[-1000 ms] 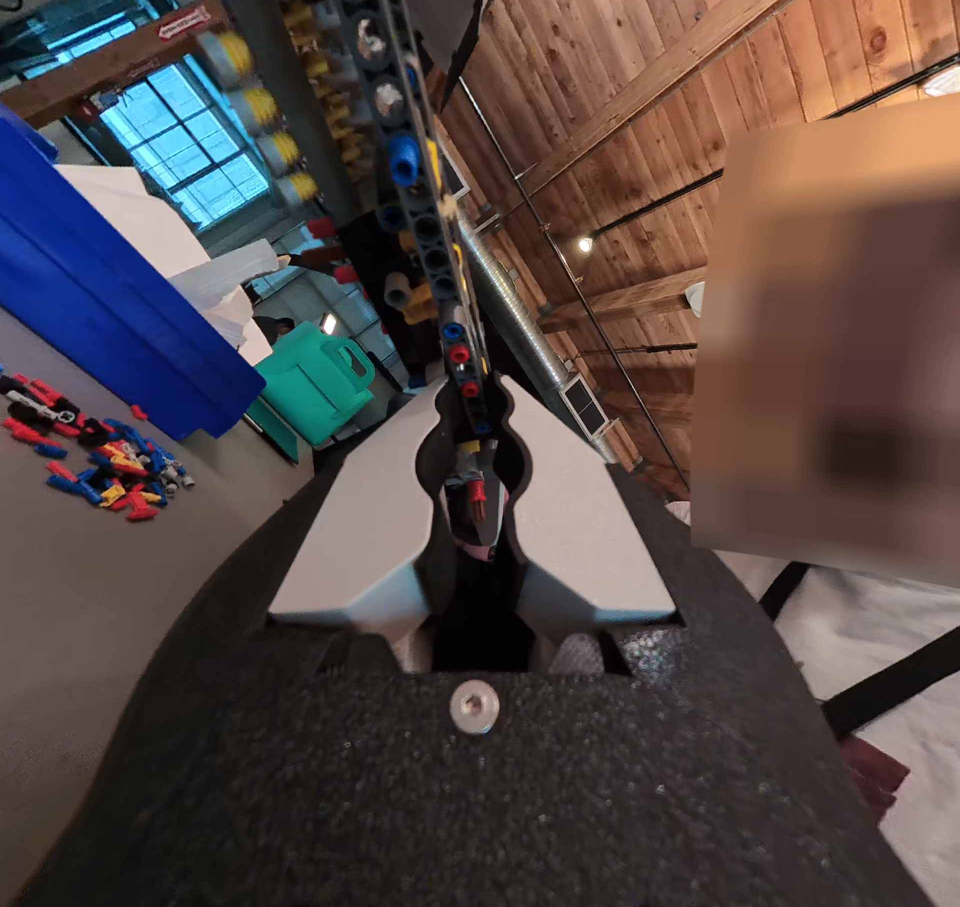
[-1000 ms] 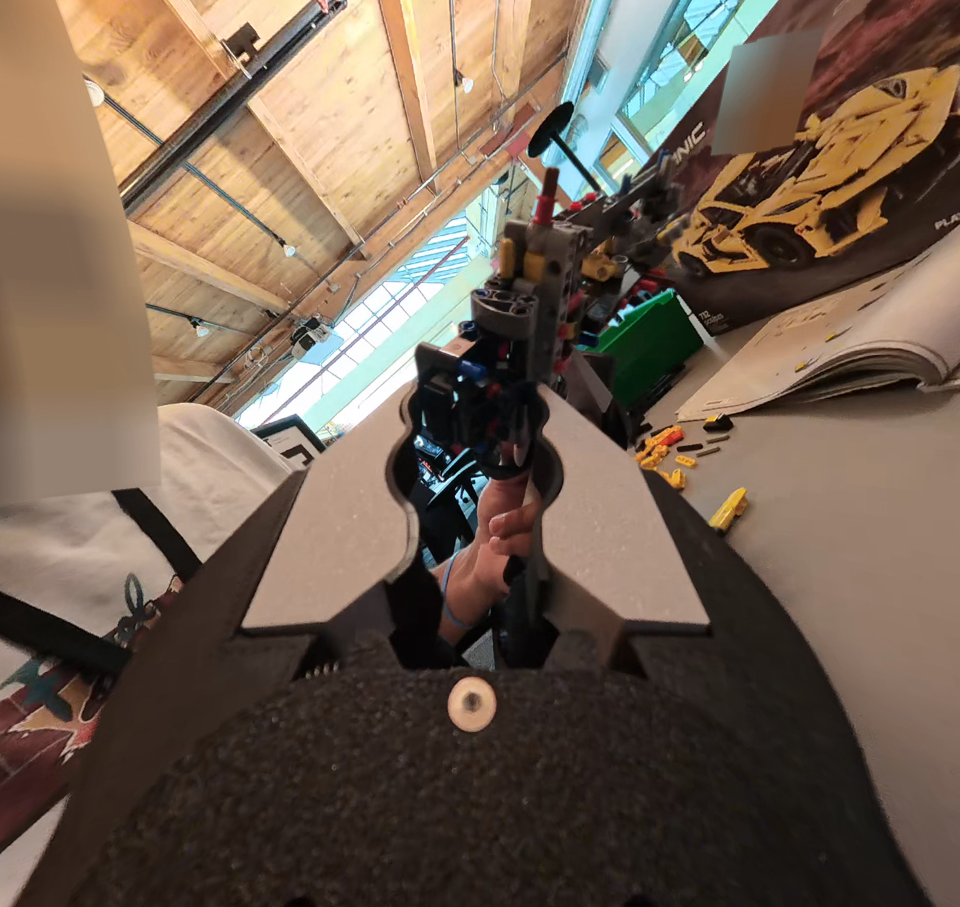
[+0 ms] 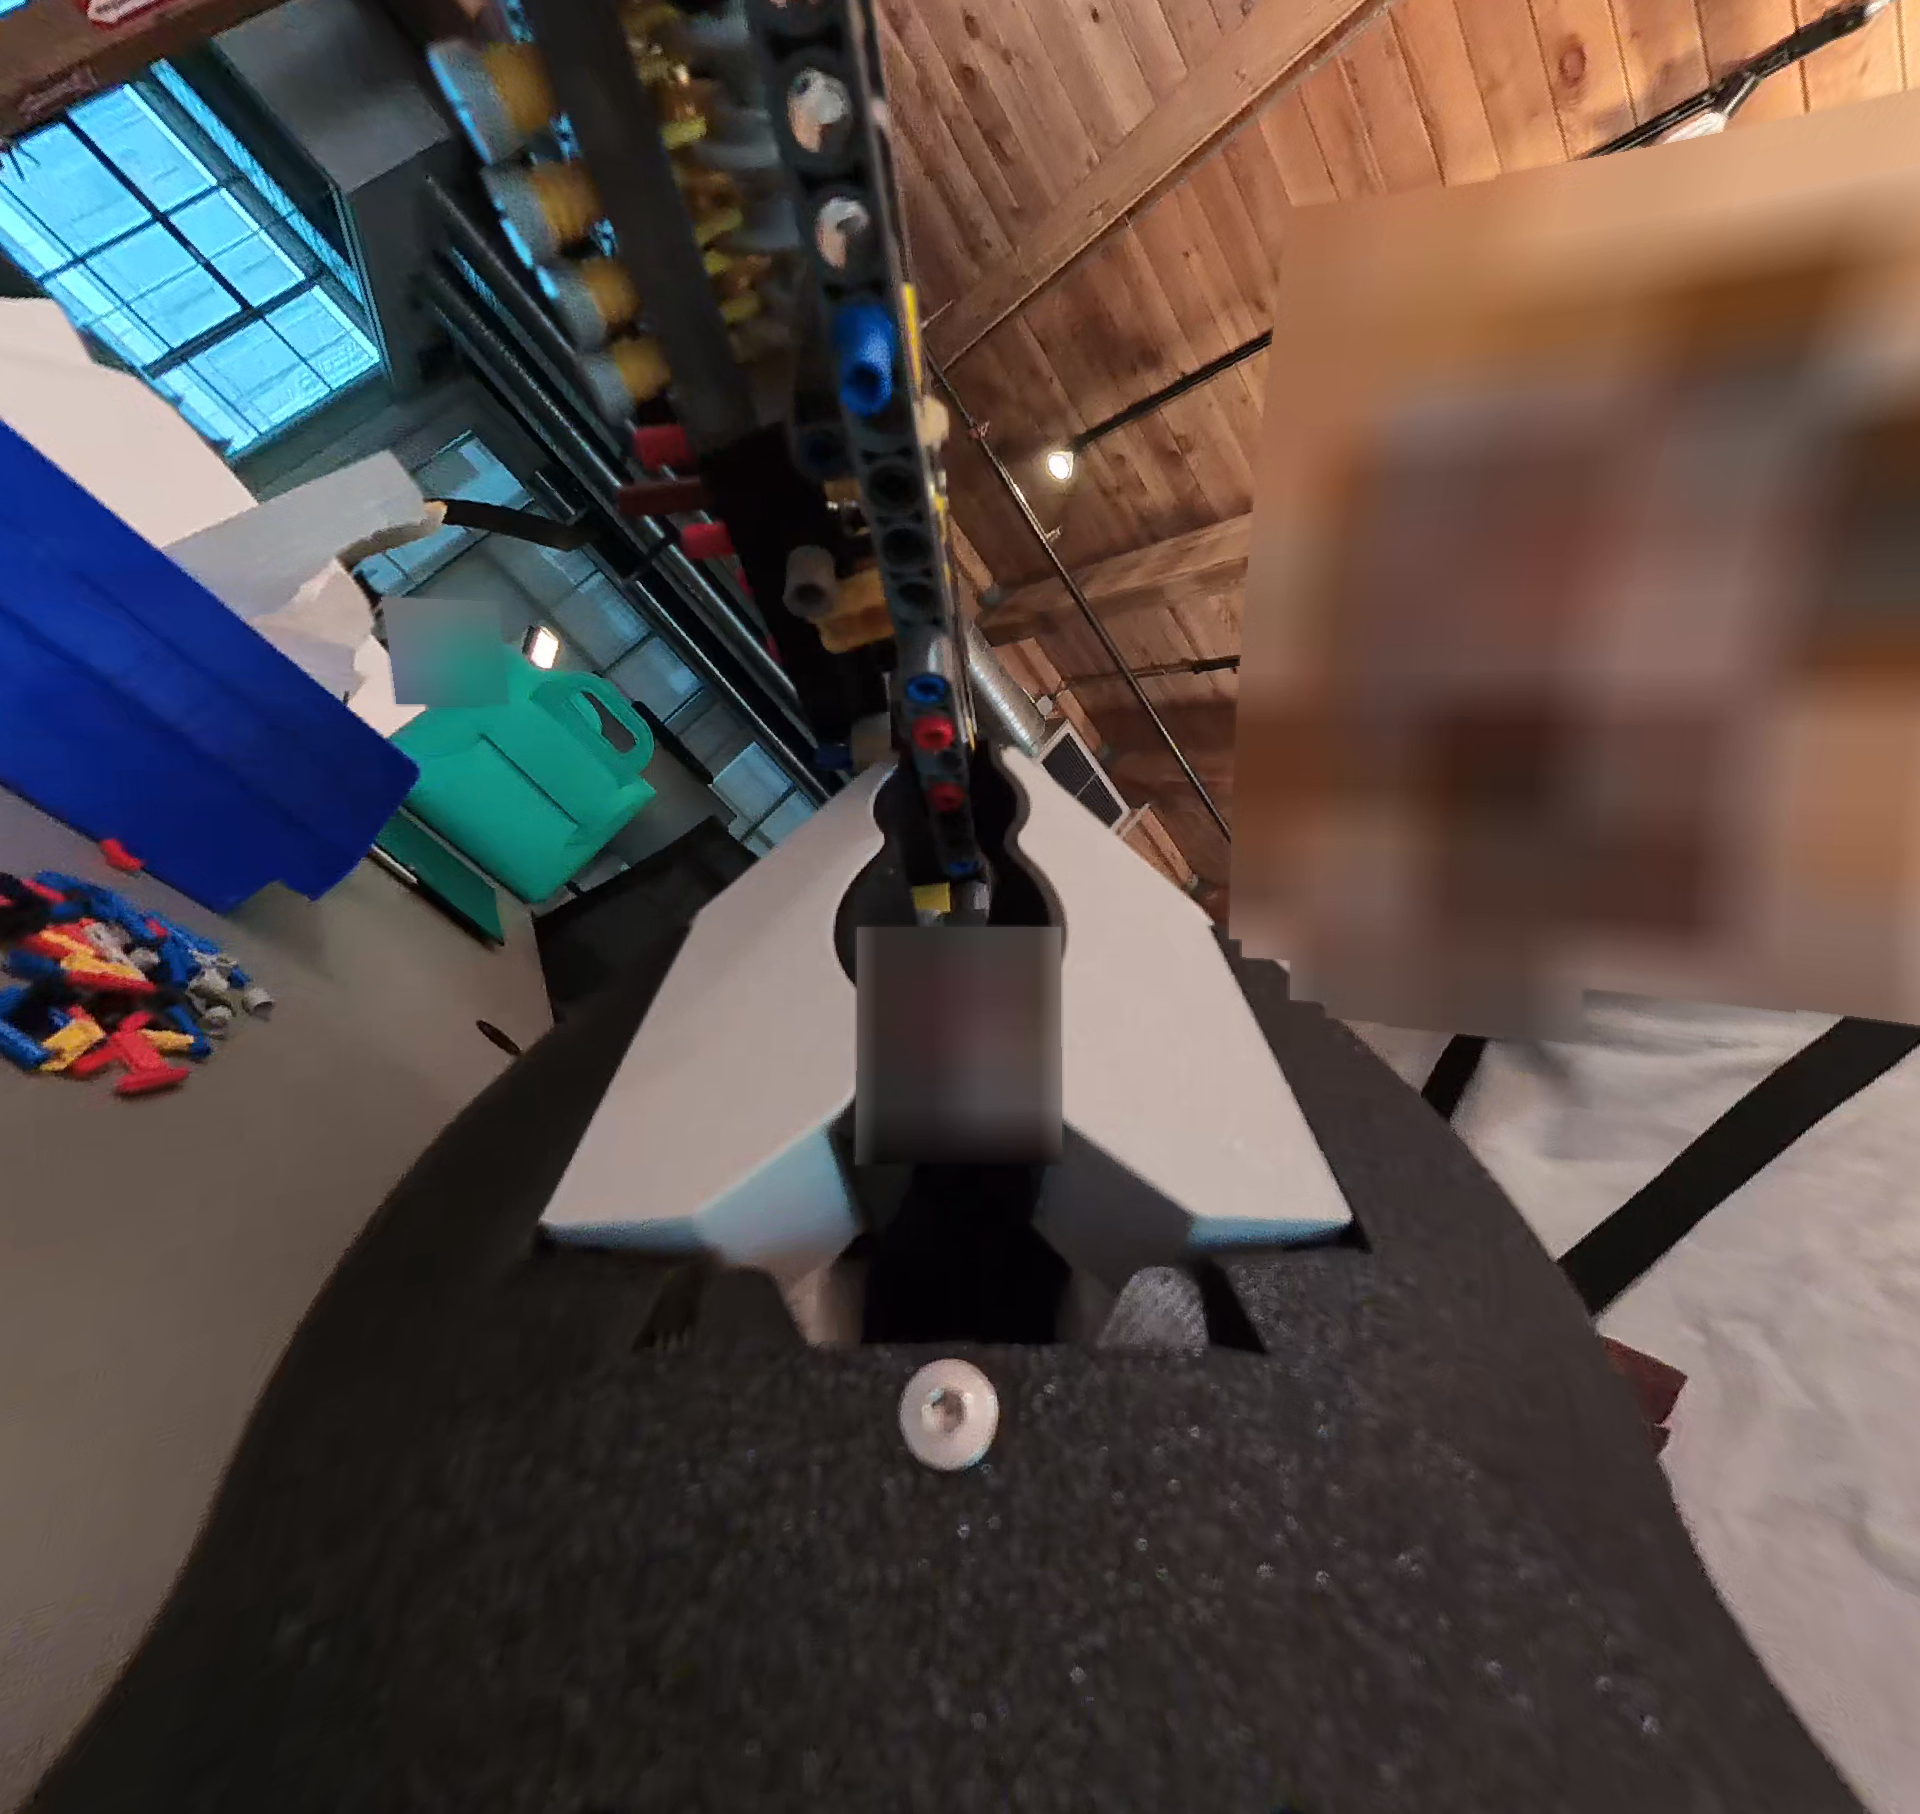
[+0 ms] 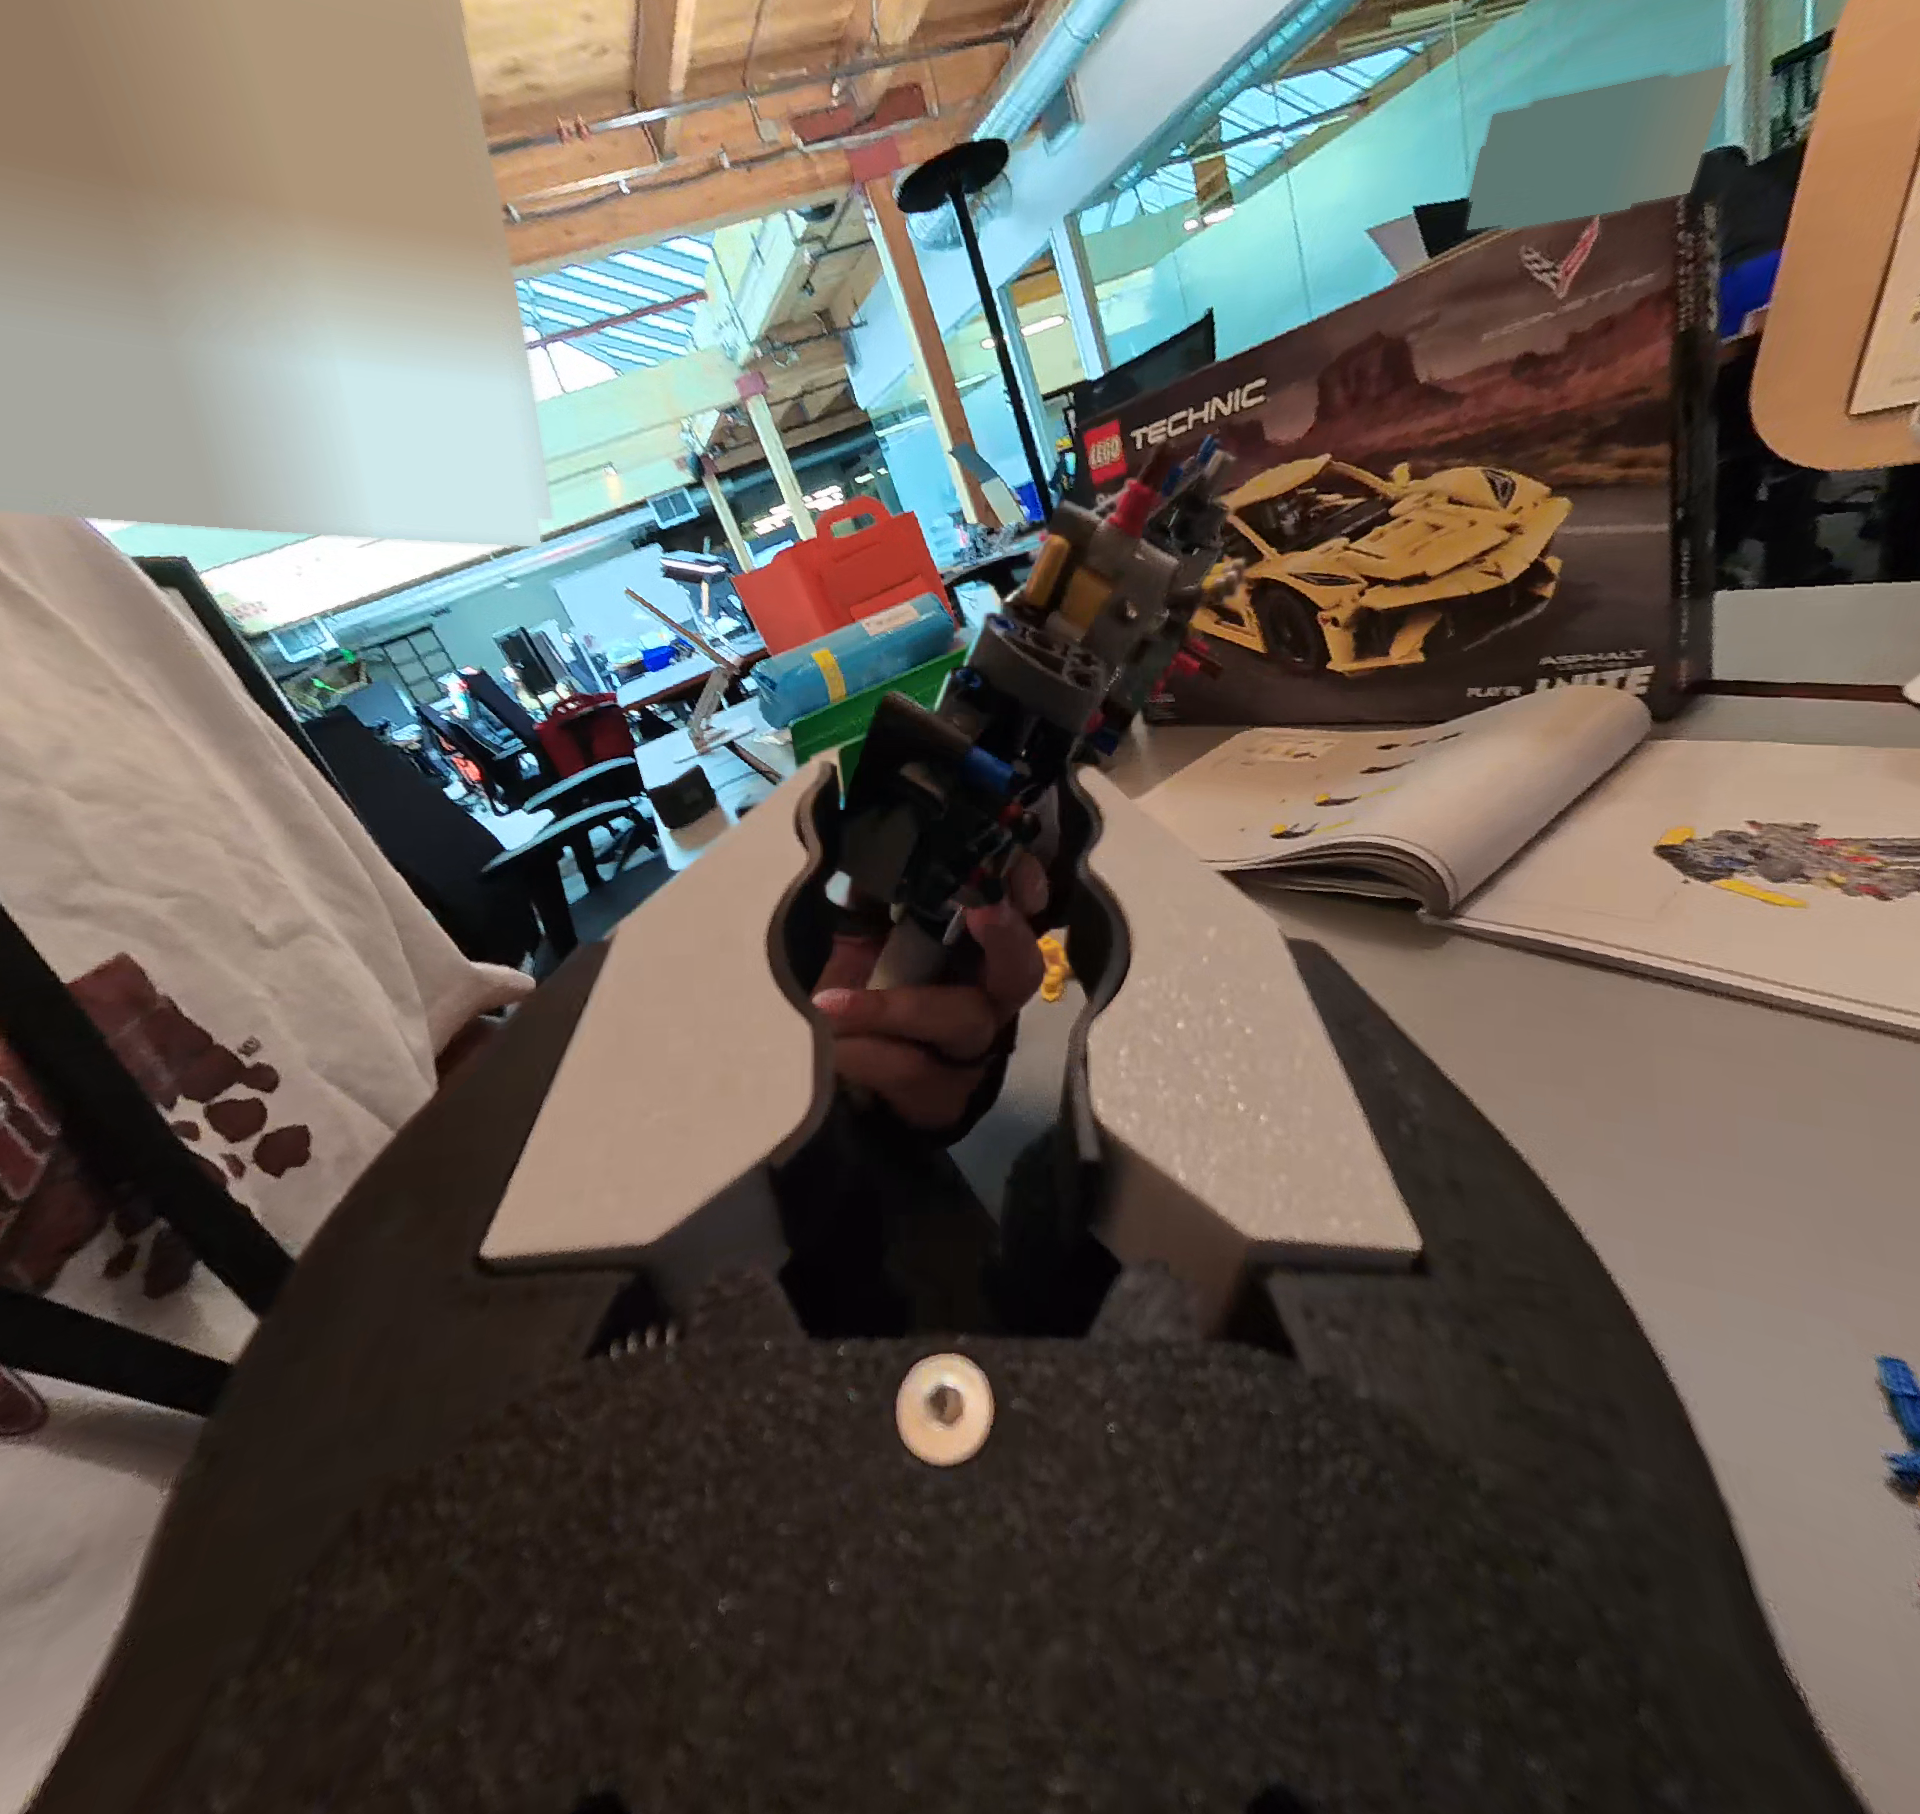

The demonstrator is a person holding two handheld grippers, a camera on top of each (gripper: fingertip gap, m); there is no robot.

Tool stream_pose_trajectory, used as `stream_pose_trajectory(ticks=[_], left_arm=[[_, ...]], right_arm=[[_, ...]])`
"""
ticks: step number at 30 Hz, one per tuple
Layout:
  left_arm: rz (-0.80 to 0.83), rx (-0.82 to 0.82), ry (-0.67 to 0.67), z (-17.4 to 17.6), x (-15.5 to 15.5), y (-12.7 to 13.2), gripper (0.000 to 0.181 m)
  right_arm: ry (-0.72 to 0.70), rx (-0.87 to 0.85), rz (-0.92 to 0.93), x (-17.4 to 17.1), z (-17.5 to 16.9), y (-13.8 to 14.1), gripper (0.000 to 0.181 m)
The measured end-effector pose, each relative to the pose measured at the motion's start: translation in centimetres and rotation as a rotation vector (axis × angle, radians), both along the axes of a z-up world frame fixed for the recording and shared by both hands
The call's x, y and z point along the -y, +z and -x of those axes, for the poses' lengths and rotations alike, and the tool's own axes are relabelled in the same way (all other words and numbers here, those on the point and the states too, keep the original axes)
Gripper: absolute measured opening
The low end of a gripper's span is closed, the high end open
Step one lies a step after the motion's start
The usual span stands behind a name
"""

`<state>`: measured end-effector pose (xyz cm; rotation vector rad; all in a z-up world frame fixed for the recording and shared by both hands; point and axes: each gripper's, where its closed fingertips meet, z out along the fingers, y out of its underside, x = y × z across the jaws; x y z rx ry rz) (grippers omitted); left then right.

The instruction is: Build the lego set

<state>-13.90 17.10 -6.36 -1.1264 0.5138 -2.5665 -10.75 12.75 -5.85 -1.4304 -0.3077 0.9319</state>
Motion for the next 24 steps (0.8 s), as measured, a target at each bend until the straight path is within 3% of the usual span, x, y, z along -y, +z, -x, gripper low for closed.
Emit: stream_pose_trajectory(ticks=[5, 9, 13, 18, 24], left_arm=[[-0.058, -0.023, 0.168, 0.0, -1.0, -0.2, 0.006], [-0.175, -0.044, 0.256, 0.0, -0.6, 0.2, 0.006], [-0.249, -0.070, 0.274, -0.3, 0.1, 0.2, 0.007], [-0.194, -0.115, 0.194, -0.6, -0.1, -0.6, 0.006], [-0.160, -0.307, 0.182, -2.2, -0.9, -3.5, 0.016]], right_arm=[[-0.069, -0.094, 0.122, -1.4, -1.1, -0.9, 0.037], [0.002, -0.252, 0.217, -1.6, -0.8, -1.1, 0.034], [-0.021, -0.289, 0.196, -2.0, -1.3, -1.1, 0.034], [-0.050, -0.242, 0.231, -2.1, -1.6, -1.7, 0.033], [-0.147, -0.123, 0.253, -2.7, -2.9, -3.1, 0.032]])
